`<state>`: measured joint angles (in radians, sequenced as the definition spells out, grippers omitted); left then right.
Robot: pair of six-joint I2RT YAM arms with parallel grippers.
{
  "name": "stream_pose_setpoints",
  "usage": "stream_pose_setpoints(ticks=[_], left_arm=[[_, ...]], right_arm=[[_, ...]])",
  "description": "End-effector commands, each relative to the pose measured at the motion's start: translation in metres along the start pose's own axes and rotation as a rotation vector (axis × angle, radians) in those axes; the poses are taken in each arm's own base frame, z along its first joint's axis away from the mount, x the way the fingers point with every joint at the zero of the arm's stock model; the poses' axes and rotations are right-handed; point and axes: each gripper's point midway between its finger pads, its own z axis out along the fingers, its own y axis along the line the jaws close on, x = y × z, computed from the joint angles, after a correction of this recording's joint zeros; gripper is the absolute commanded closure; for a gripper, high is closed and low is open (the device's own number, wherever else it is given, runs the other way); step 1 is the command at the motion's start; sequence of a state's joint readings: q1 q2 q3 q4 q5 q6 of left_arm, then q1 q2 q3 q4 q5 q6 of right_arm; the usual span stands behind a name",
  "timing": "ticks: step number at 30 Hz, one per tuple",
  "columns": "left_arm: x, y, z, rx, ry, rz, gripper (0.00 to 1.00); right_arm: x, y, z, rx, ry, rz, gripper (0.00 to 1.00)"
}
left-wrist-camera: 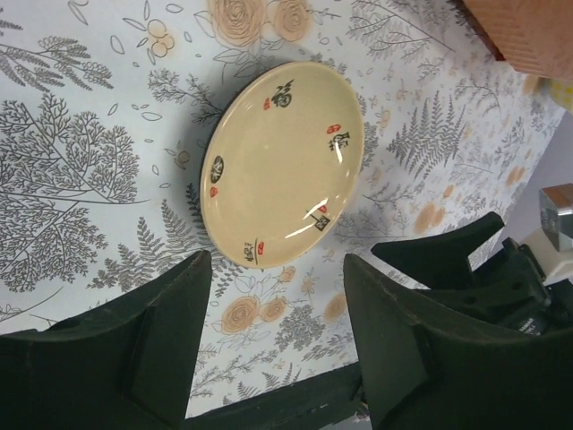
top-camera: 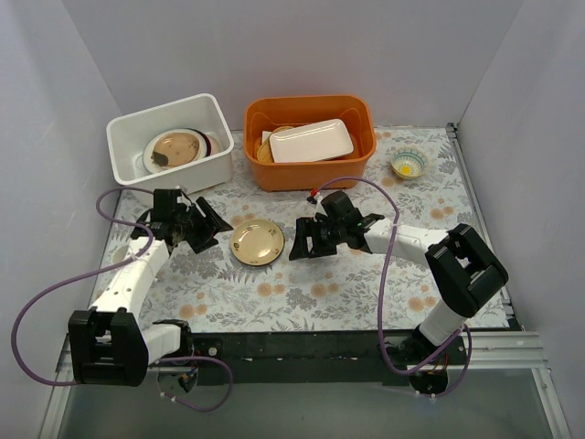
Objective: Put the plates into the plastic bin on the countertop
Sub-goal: Pick up the plate at the center of the board.
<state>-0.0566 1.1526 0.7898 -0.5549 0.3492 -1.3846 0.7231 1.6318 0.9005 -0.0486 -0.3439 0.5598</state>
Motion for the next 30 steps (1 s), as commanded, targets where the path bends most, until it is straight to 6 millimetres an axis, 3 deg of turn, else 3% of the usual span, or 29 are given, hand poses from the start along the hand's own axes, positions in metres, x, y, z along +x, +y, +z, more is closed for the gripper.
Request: stream_pose_setpoints(ticks=[1, 5, 15, 30], left_arm=[[0.004, 0.008, 0.001, -0.021, -0.023, -0.002, 0.43], [0.015, 0.018, 0.013, -0.041, 0.017, -0.002, 0.52], [0.038, 0.044, 0.039, -0.078, 0.09, -0.003, 0.55], [0.04, 0.045, 0.062, -0.09, 0.123, -0.001, 0.69]], right_arm=[[0.002, 0.003, 0.004, -0.027, 0.003, -0.01, 0.2], [0.003, 0.003, 0.004, -0.026, 0.006, -0.008, 0.2], [0.006, 0.001, 0.006, -0.024, 0.021, -0.008, 0.2], [0.007, 0.0, 0.007, -0.018, 0.029, -0.007, 0.21]])
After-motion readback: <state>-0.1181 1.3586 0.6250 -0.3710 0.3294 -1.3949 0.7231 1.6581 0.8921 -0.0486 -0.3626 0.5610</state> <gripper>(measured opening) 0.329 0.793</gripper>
